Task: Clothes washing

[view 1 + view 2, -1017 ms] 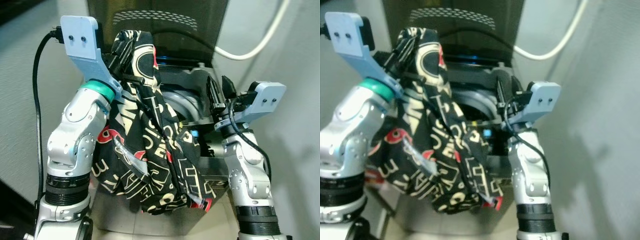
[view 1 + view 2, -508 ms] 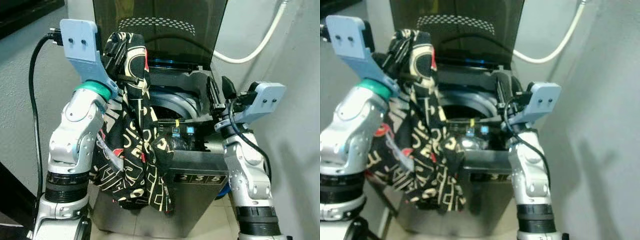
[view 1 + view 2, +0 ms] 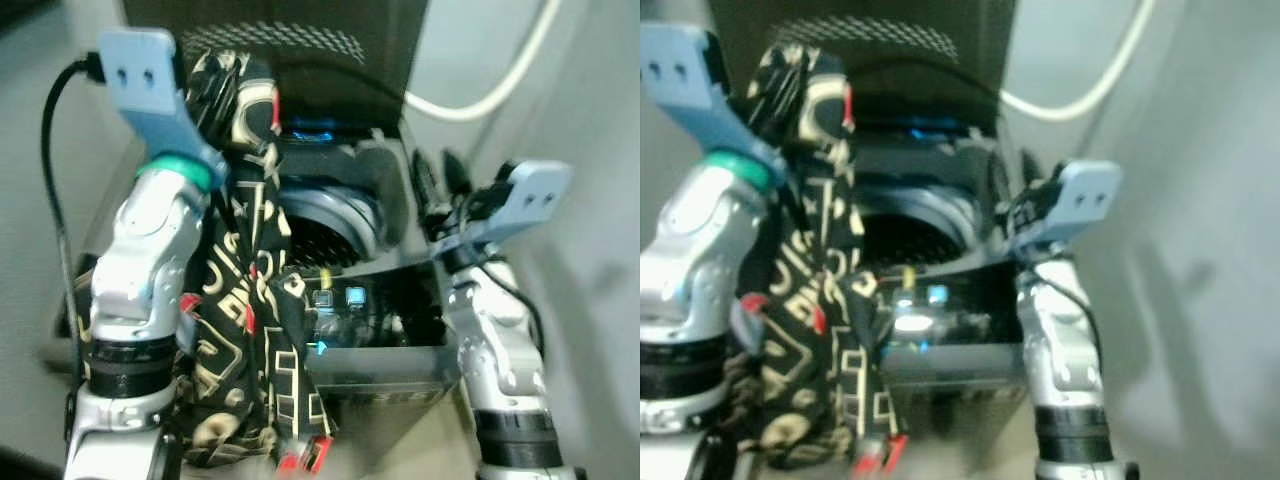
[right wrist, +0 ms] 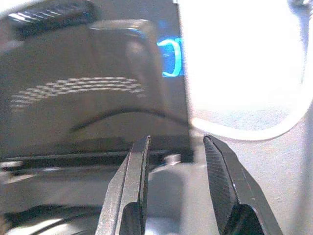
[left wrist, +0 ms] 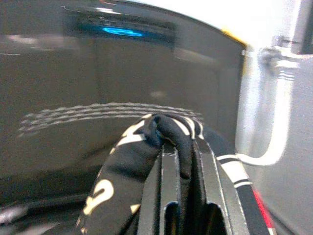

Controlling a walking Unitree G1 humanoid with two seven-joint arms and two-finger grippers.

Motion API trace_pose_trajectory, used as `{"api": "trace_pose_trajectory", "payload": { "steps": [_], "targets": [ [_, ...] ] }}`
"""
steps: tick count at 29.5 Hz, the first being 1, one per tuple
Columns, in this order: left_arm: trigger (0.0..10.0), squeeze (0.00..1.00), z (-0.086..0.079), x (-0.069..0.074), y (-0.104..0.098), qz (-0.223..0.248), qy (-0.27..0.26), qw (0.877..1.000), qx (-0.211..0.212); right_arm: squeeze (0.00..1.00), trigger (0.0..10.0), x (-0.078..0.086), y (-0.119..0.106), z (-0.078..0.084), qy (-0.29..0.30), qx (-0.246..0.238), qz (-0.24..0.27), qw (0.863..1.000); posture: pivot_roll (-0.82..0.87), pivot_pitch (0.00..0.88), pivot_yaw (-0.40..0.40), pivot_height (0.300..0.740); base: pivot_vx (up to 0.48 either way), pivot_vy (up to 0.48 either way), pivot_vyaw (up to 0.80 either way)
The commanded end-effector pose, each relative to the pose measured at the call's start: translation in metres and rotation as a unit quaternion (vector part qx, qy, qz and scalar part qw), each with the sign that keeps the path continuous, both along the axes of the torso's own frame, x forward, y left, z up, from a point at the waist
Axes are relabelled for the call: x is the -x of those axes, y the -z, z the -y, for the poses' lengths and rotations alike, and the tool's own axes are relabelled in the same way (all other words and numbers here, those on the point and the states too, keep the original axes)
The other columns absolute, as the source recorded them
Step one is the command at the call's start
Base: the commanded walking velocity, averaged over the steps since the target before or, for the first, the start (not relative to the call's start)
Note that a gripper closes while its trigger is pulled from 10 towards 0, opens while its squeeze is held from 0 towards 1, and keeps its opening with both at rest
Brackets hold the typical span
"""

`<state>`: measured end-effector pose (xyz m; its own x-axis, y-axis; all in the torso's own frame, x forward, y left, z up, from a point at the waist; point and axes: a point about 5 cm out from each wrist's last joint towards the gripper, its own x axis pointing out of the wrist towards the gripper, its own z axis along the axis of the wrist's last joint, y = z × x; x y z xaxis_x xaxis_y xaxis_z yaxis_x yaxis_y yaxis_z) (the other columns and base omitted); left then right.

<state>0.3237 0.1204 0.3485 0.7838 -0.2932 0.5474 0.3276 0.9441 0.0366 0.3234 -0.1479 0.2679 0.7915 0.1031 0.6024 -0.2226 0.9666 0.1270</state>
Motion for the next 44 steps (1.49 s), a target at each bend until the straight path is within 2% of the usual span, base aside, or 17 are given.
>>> {"api": "trace_pose_trajectory", "payload": {
  "steps": [1, 16, 23, 24, 25, 27, 29, 30, 32, 33, 34, 35, 36, 38, 41, 42, 44],
  "targets": [
    [10.0, 0.00, -0.004, 0.004, -0.005, 0.016, -0.004, 1.000, -0.001, 0.00, 10.0, 0.001, 0.003, -0.007, -0.010, -0.003, -0.004, 1.000, 0.00, 0.080, 0.037, 0.740, 0.000, 0.000, 0.00],
    [10.0, 0.00, -0.001, 0.005, -0.005, 0.018, 0.013, 1.000, -0.005, 0.00, 10.0, 0.001, 0.003, -0.007, -0.010, 0.000, -0.002, 1.000, 0.00, 0.077, 0.041, 0.740, 0.000, 0.000, 0.00],
    [10.0, 0.00, -0.008, 0.004, -0.018, 0.098, -0.058, 0.990, -0.085, 0.00, 10.0, 0.001, 0.002, -0.009, -0.018, 0.004, 0.002, 1.000, 0.00, 0.077, 0.041, 0.740, 0.000, 0.000, 0.00],
    [10.0, 0.00, -0.014, 0.002, -0.028, 0.150, -0.122, 0.972, -0.136, 0.00, 10.0, 0.002, 0.000, -0.011, -0.022, 0.005, 0.005, 1.000, 0.00, 0.075, 0.031, 0.740, 0.000, 0.000, 0.00],
    [10.0, 0.00, -0.014, 0.002, -0.028, 0.150, -0.122, 0.972, -0.136, 0.00, 10.0, 0.002, 0.000, -0.011, -0.022, 0.005, 0.005, 1.000, 0.00, 0.075, 0.031, 0.740, 0.000, 0.000, 0.00],
    [10.0, 0.00, -0.028, -0.004, -0.051, 0.264, -0.267, 0.889, -0.261, 0.00, 10.0, 0.002, -0.004, -0.013, -0.030, 0.007, 0.012, 0.999, 0.00, 0.075, 0.031, 0.740, 0.000, 0.000, 0.00],
    [10.0, 0.00, -0.028, -0.004, -0.051, 0.264, -0.267, 0.889, -0.261, 0.00, 10.0, 0.002, -0.004, -0.013, -0.030, 0.007, 0.012, 0.999, 0.00, 0.075, 0.031, 0.740, 0.000, 0.000, 0.00],
    [10.0, 0.00, -0.041, -0.010, -0.064, 0.293, -0.336, 0.846, -0.292, 0.00, 10.0, 0.003, -0.006, -0.014, -0.032, 0.007, 0.017, 0.999, 0.00, 0.072, 0.032, 0.740, 0.000, 0.000, 0.00],
    [10.0, 0.00, -0.057, -0.025, -0.069, 0.245, -0.370, 0.847, -0.294, 0.00, 10.0, 0.003, -0.007, -0.014, -0.032, 0.006, 0.019, 0.999, 0.00, 0.071, 0.033, 0.740, 0.000, 0.000, 0.00],
    [10.0, 0.00, -0.069, -0.048, -0.054, 0.104, -0.328, 0.907, -0.245, 0.00, 10.0, 0.003, -0.007, -0.014, -0.032, 0.007, 0.021, 0.999, 0.00, 0.071, 0.033, 0.740, 0.000, 0.000, 0.00],
    [10.0, 0.00, -0.069, -0.048, -0.054, 0.104, -0.328, 0.907, -0.245, 0.00, 10.0, 0.003, -0.007, -0.014, -0.032, 0.007, 0.021, 0.999, 0.00, 0.071, 0.033, 0.740, 0.000, 0.000, 0.00],
    [10.0, 0.00, -0.061, -0.062, -0.024, -0.028, -0.218, 0.954, -0.202, 0.00, 10.0, 0.004, -0.007, -0.014, -0.031, 0.007, 0.021, 0.999, 0.00, 0.072, 0.040, 0.740, 0.000, 0.000, 0.00],
    [10.0, 0.00, -0.049, -0.067, -0.001, -0.102, -0.119, 0.973, -0.172, 0.00, 10.0, 0.005, -0.007, -0.013, -0.030, 0.007, 0.022, 0.999, -0.01, 0.074, 0.041, 0.740, 0.000, 0.000, 0.00],
    [10.0, 0.00, -0.022, -0.053, 0.027, -0.132, 0.016, 0.975, -0.177, 0.00, 10.0, 0.006, -0.006, -0.011, -0.025, 0.006, 0.021, 0.999, -0.01, 0.076, 0.041, 0.740, 0.000, 0.000, 0.00],
    [10.0, 0.00, -0.004, -0.034, 0.041, -0.128, 0.099, 0.970, -0.180, 0.00, 10.0, 0.007, -0.006, -0.009, -0.022, 0.007, 0.020, 1.000, -0.01, 0.081, 0.042, 0.740, 0.000, 0.000, 0.00],
    [10.0, 0.62, 0.001, -0.026, 0.042, -0.121, 0.123, 0.969, -0.175, 0.00, 10.0, 0.007, -0.005, -0.008, -0.022, 0.007, 0.019, 1.000, -0.01, 0.082, 0.039, 0.740, 0.000, 0.000, 0.00],
    [10.0, 0.62, 0.003, -0.023, 0.041, -0.112, 0.131, 0.970, -0.172, 0.00, 10.0, 0.007, -0.005, -0.008, -0.022, 0.008, 0.018, 1.000, -0.01, 0.082, 0.039, 0.740, 0.000, 0.000, 0.00]
  ]
}}
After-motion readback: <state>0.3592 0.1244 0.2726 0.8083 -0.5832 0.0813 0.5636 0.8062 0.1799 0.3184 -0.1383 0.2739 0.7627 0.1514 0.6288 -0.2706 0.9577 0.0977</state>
